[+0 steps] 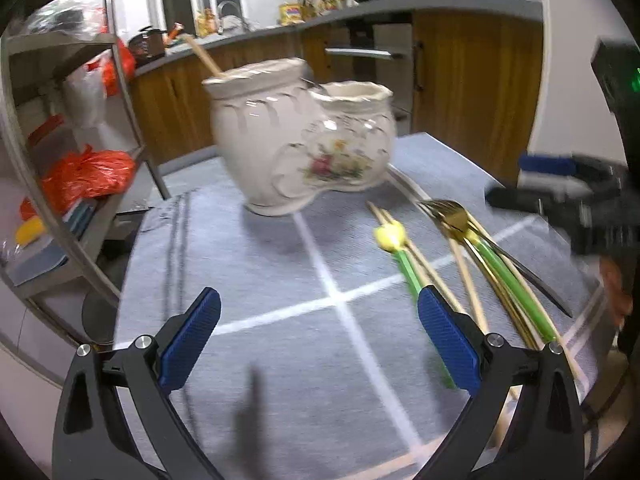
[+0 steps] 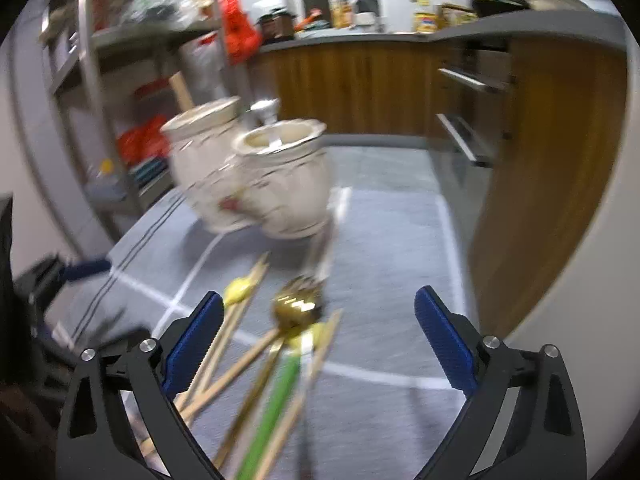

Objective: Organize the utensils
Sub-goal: 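Withdraw both tools from the pot back to the utensil pile, then grasp and lift the green tulip-top spoon with the right tool while the left tool approaches a chopstick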

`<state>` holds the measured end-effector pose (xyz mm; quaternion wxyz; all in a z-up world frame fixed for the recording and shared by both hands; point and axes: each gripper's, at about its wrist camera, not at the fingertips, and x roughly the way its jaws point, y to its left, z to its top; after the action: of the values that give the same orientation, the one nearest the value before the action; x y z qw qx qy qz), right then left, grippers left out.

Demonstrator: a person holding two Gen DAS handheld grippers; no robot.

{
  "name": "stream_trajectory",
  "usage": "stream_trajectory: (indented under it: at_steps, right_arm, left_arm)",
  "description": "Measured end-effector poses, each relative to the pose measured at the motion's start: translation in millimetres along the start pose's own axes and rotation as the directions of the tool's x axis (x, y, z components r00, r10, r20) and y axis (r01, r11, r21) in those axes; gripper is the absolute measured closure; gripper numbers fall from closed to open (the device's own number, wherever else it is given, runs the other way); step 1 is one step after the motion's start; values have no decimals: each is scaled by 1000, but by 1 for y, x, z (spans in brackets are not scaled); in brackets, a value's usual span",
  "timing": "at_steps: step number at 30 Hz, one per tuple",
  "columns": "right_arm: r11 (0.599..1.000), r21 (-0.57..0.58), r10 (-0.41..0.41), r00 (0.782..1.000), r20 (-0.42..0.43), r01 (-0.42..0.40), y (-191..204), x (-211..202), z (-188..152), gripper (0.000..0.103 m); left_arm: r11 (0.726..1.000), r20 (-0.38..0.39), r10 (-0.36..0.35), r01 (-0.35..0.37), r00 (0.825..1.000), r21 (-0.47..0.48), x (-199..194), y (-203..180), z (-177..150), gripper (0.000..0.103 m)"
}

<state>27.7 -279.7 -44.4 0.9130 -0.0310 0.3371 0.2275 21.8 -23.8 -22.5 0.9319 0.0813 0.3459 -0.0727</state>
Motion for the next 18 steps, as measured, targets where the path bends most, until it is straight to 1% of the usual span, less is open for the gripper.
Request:
stream_trajectory:
  at_steps: [3,6,7,8,10,12,13,15,18]
  right_arm:
    - [999,-45,9,1000,-20,-10,21,2,-2,19]
    - [998,-62,1,999,-36,-3,37,3,-7,24]
    - [998,-67,-4,999,-50,0,42,5,-10,28]
    - [998,-68,-9,998,-61,5,46,7,-12,35]
    - [998,-60,-17,996,-82,12,53,10,-15,42]
    - [1000,-27,-12,994,-106,9,58,14,-17,48]
    - [1000,-14,-6,993,-116,5,60,16,-17,51]
    - [1000,17,4,990,-139,-2,68,21,-17,60]
    - [1000,5,-2,987,-163,3,82,27,-14,68]
  left_arm:
    - [998,30,14,-12,999,-58,-5,19,-1,6]
    - [993,52,4,2,999,-117,-7,39,-3,6]
    - [992,59,1,6,998,-127,-7,43,-4,6]
    - [991,64,1,8,998,-133,-7,45,-4,6]
    - [990,84,5,7,996,-144,-8,52,-7,6]
    - [989,95,4,10,995,-144,-9,57,-9,6]
    - [989,99,-4,19,995,-149,-9,60,-10,6]
    - [984,113,-40,59,993,-168,-10,65,-12,6]
    - [984,127,-56,77,990,-162,-14,67,-14,6]
